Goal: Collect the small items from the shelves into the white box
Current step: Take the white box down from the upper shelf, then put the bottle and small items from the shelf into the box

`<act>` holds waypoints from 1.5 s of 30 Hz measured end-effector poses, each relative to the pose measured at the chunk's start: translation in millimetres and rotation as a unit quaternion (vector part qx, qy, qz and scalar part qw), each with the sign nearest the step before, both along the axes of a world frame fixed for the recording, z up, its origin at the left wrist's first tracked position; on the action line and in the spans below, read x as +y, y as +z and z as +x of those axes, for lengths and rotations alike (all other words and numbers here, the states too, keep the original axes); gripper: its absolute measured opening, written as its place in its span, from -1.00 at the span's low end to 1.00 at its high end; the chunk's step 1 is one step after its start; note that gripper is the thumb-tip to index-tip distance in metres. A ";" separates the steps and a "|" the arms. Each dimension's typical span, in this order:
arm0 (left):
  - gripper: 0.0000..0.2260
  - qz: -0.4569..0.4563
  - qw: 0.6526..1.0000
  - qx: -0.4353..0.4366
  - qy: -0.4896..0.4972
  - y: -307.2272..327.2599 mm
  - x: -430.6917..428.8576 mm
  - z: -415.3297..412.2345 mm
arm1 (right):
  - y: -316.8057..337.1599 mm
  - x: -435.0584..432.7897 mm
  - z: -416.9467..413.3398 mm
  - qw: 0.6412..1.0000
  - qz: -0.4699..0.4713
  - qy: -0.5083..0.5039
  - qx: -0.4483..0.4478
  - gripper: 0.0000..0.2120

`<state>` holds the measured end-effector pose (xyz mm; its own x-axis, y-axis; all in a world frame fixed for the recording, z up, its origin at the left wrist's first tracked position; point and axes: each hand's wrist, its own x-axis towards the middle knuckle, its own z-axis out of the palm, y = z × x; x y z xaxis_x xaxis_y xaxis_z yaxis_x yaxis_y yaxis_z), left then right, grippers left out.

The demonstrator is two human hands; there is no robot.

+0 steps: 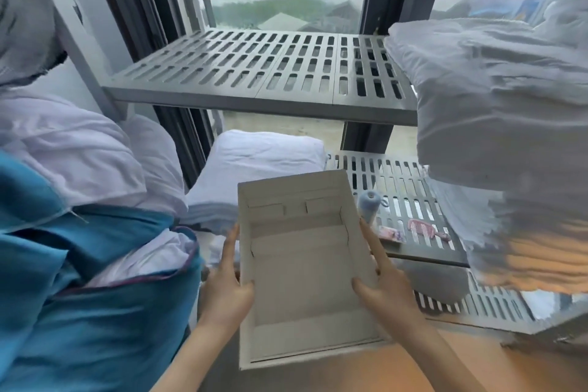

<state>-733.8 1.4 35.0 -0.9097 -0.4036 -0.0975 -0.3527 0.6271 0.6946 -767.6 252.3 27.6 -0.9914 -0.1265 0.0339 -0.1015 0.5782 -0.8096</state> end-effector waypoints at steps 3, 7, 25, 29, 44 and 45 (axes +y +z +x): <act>-0.12 0.016 1.000 -0.002 0.000 -12.9 -2.3 -8.0 | -13.0 1.6 -5.6 1.000 -0.013 -0.014 -0.020 -0.07; -0.15 0.021 1.000 0.001 -0.019 -24.0 -10.2 -32.3 | -29.8 -4.3 -25.6 0.999 -0.013 -0.033 -0.032 -0.06; -0.16 -0.038 0.997 -0.036 -0.054 -65.1 -63.6 -189.9 | -81.7 -64.3 -190.3 0.999 0.032 -0.037 -0.022 -0.05; -0.18 -0.030 0.995 -0.067 -0.068 -82.6 -54.8 -200.1 | -95.1 -57.1 -202.9 0.998 0.016 -0.020 -0.056 -0.03; -0.30 0.215 0.976 0.013 0.023 -92.0 8.9 -196.4 | -110.0 -22.5 -242.4 0.992 -0.037 0.062 -0.103 -0.05; -0.30 0.220 0.975 0.018 0.035 -93.0 10.7 -196.5 | -113.6 -19.3 -244.8 0.989 -0.054 0.077 -0.110 -0.05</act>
<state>-930.3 12.1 -58.0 -0.8874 -0.3907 -0.2446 -0.3549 0.2405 0.9034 -1012.4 233.0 -86.0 -0.9453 -0.2841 -0.1601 0.0046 0.4791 -0.8777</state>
